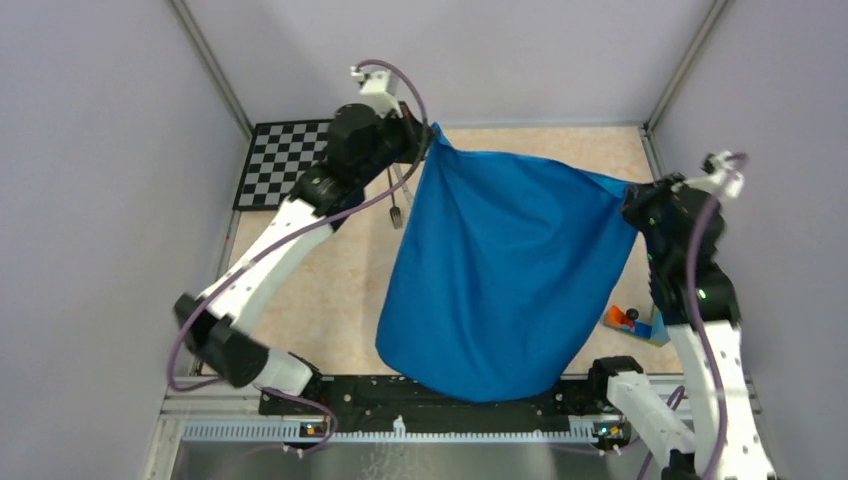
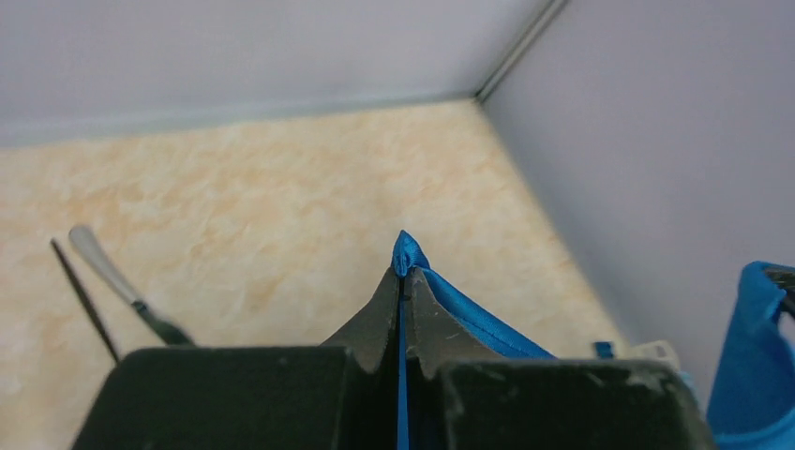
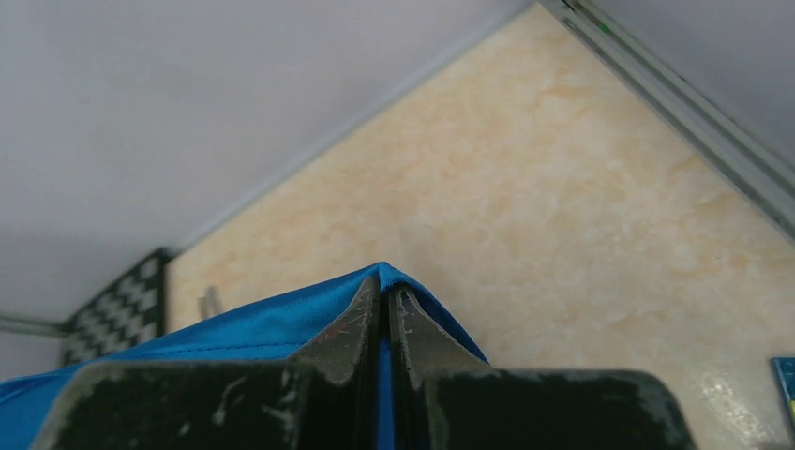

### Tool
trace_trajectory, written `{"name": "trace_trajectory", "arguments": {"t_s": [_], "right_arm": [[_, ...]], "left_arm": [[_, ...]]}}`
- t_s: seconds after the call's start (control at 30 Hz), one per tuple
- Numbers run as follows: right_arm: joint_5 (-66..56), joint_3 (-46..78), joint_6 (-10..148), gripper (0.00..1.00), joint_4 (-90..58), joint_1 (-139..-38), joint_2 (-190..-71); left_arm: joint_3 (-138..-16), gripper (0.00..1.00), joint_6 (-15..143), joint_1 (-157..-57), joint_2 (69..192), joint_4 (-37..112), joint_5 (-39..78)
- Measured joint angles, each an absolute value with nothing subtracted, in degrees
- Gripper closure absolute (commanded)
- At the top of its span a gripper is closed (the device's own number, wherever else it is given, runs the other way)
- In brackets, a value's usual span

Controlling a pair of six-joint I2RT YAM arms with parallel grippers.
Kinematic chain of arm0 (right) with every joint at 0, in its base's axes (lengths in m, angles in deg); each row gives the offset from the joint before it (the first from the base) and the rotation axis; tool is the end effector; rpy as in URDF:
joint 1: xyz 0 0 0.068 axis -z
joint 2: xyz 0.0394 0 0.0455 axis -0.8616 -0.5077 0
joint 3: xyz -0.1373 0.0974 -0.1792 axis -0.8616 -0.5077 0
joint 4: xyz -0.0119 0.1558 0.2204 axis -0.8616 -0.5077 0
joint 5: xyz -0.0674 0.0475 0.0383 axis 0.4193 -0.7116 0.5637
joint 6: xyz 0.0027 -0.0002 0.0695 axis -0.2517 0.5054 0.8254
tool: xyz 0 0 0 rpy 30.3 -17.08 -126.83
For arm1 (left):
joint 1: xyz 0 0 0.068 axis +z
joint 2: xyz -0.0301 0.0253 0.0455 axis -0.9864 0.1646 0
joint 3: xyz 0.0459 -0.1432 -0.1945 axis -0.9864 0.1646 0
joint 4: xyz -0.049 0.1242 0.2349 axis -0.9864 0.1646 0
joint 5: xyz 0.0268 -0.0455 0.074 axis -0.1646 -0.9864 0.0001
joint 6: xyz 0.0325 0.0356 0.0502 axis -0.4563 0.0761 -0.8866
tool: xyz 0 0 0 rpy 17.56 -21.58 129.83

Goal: Fold the napkin into a case and place the utensils inside
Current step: Fold and flatten the napkin at the center of the board.

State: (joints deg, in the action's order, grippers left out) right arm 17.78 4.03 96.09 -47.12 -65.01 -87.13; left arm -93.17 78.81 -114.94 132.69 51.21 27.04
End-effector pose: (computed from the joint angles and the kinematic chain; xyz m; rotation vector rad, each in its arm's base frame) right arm 0.1638 0.0006 0.4105 0.6097 1.5642 0.2959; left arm 0.2769 -0.1905 0.4504 0.1262 1.6414 -0.8258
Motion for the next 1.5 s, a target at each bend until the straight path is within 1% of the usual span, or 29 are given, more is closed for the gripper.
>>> {"name": "trace_trajectory", "arguments": {"t_s": [0.13,0.23,0.33,0.47,0.63,0.73,0.83,1.1,1.33,1.5], "right_arm": [[21.04,-0.21,93.79,1.00,-40.89,-63.83,-101.45],[17.85,-0.58,92.44,1.00,-34.38,-59.02,-111.98],[13.50,0.18,90.82,1.00,-27.16,-54.37,-122.91],[5.52,6.56,89.05,1.00,-23.23,-51.48,-139.15],[-1.61,16.66,86.71,1.00,-23.23,-50.67,-152.50],[-4.91,20.66,86.03,1.00,-23.34,-50.43,-156.13],[-7.07,22.13,85.60,1.00,-23.49,-49.95,-156.94],[-11.09,29.60,84.46,1.00,-25.53,-48.49,-159.06],[-14.41,35.70,84.64,1.00,-26.31,-48.31,-163.52],[-15.68,36.84,85.18,1.00,-28.87,-48.31,-164.77]], "left_arm": [[-93.17,1.00,78.48,-110.44,147.80,49.20,23.87],[-93.33,1.00,78.46,-107.77,156.43,44.98,20.83],[-96.28,1.00,78.50,-106.17,165.06,41.24,18.06],[-104.41,1.00,78.63,-104.10,177.89,34.79,13.73],[-112.25,1.00,78.79,-103.03,188.93,32.32,10.12],[-113.89,1.00,78.96,-102.68,191.34,32.17,8.81],[-113.89,1.00,78.87,-102.17,191.34,31.56,8.26],[-111.40,1.00,78.26,-99.70,188.50,30.46,7.41],[-110.37,1.00,78.26,-96.75,186.86,29.35,6.23],[-110.16,1.00,79.18,-96.75,186.77,29.24,3.98]]}}
